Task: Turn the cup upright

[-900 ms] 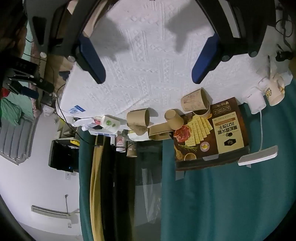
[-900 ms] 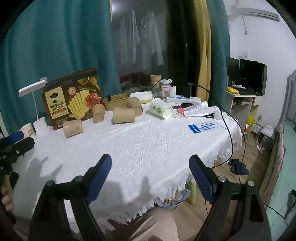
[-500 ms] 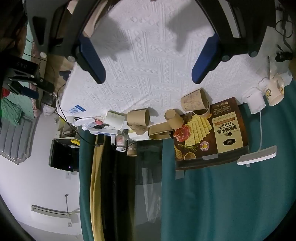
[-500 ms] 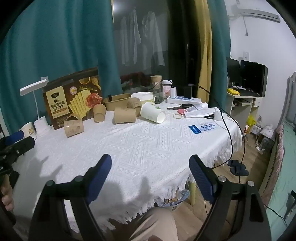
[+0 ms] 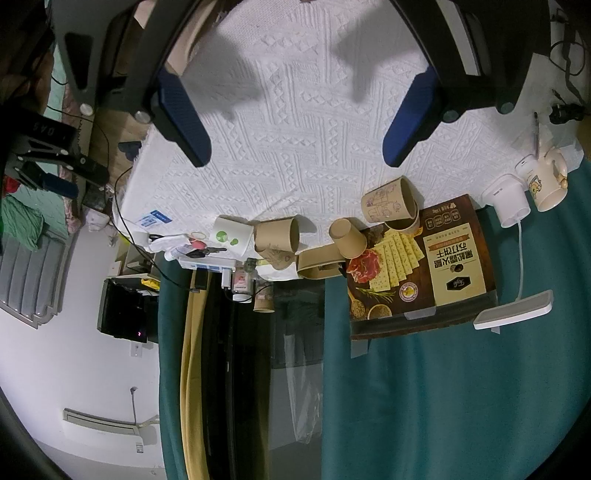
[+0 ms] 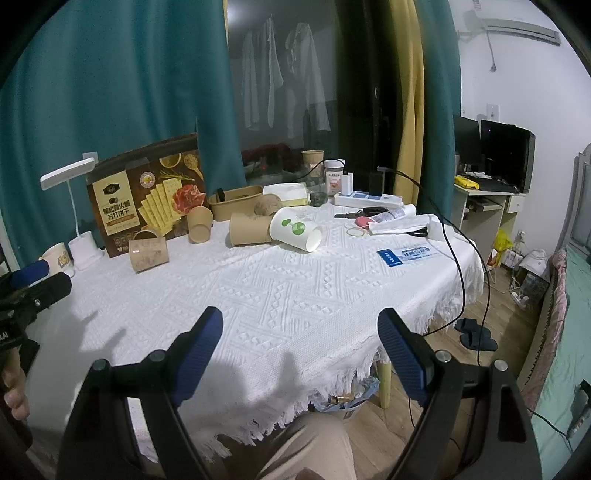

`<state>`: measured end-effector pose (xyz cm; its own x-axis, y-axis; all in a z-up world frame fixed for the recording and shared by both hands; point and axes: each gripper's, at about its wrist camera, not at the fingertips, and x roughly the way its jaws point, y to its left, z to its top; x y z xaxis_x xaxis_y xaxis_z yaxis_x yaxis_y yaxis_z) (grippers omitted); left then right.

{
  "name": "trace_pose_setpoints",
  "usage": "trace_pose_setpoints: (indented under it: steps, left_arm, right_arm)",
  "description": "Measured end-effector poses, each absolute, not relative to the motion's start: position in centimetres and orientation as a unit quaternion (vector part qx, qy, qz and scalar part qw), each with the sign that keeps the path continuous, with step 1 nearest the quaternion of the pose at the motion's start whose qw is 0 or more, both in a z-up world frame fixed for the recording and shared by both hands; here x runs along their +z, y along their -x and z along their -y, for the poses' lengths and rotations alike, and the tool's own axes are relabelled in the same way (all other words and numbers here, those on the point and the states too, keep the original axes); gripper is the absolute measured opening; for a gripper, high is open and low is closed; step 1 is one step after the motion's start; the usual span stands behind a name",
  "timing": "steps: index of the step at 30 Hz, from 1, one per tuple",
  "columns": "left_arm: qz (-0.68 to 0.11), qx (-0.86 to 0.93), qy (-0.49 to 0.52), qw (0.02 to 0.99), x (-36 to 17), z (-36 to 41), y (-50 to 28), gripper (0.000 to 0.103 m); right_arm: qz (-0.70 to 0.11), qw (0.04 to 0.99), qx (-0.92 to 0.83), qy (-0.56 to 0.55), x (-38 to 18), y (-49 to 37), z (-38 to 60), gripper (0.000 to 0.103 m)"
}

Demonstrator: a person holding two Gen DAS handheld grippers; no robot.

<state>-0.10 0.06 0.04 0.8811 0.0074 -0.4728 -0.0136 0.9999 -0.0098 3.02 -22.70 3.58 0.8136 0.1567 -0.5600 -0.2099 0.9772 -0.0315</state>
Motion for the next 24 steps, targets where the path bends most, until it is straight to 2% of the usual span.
trace_pose_setpoints:
  steps: [24]
  left_arm:
    - [-0.245, 0.005, 0.007, 0.97, 0.05, -0.06, 0.07, 0.094]
  right_arm:
    - [-0.291, 0.951, 0.097, 0.044, 3.64, -3.05, 22.71, 0.084]
